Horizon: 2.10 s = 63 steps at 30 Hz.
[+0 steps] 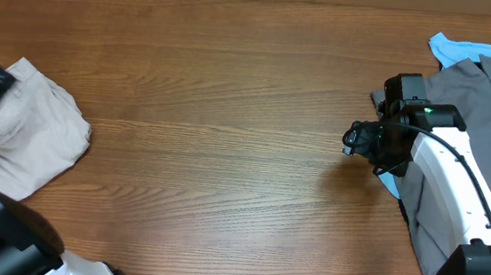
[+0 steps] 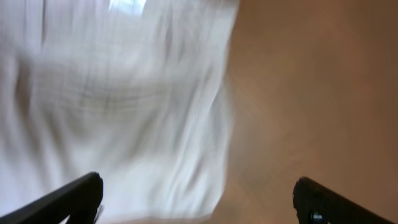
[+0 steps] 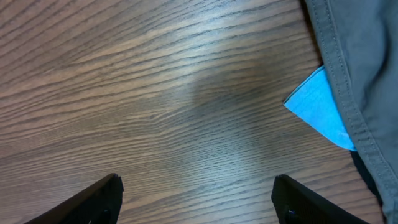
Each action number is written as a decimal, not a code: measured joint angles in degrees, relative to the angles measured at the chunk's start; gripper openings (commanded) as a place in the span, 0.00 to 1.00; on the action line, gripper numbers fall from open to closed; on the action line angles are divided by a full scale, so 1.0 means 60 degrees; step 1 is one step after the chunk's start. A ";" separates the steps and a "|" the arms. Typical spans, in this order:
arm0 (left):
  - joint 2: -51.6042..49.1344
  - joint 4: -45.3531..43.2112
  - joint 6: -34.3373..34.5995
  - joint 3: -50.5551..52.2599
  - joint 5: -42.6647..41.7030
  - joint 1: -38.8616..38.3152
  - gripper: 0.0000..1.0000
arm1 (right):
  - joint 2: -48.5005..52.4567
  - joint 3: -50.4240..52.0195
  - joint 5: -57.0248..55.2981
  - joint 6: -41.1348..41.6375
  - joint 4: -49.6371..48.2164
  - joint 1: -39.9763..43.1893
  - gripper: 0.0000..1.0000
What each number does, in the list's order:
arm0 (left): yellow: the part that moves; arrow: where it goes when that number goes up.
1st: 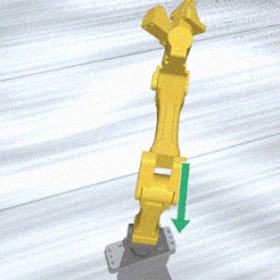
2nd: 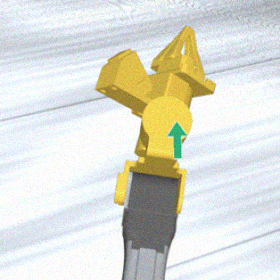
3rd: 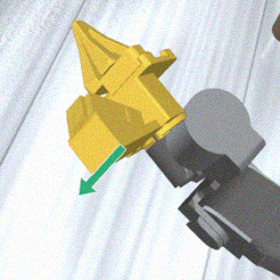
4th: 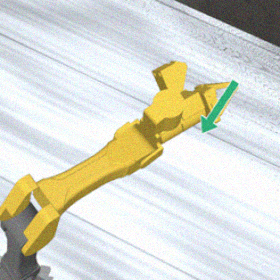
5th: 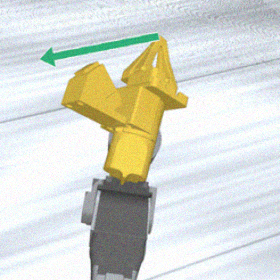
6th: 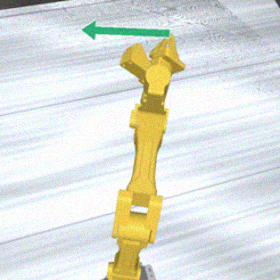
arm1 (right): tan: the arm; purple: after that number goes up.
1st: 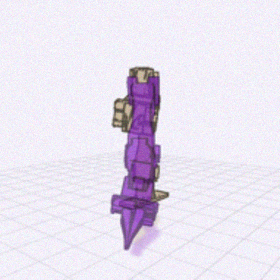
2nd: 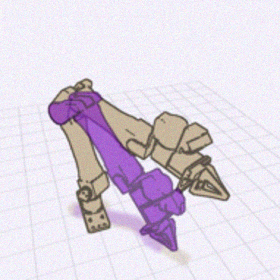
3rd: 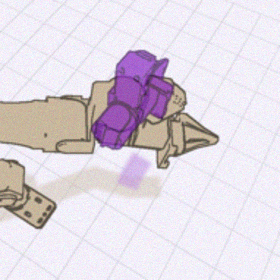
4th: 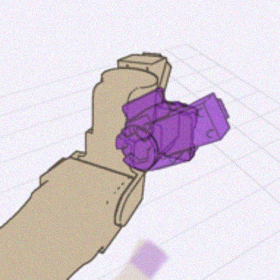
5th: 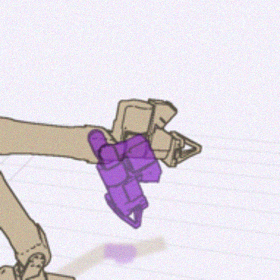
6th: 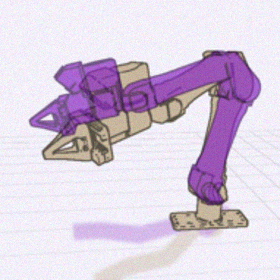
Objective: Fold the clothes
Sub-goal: 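Carry the folded shorts left off the table area with the left gripper, then lower the khaki shorts at the table's left edge and open the left gripper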
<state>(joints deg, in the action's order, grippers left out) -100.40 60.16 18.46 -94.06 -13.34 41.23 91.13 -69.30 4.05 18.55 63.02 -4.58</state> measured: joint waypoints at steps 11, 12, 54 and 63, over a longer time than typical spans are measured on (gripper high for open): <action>-0.0033 0.2062 0.2455 0.2987 0.5482 -0.3912 1.00 | 0.0000 0.0000 0.0000 -0.0510 0.0131 0.0000 0.82; -0.0018 0.1362 0.2554 0.3563 0.5759 -0.3869 1.00 | 0.0000 0.0000 0.0000 -0.0532 0.0135 0.0000 0.82; -0.1880 -0.9038 0.0339 0.4299 0.2597 -0.2980 0.68 | 0.0000 0.0000 0.0098 -0.0590 0.0146 0.0000 0.82; -0.1876 -0.6211 -0.0146 0.2506 0.1606 -0.3002 1.00 | 0.0000 0.0000 0.0178 -0.0586 0.0062 0.0000 1.00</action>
<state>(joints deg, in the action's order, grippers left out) -111.66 22.90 17.58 -79.02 -3.70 23.22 91.13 -69.30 5.13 15.03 63.40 -4.58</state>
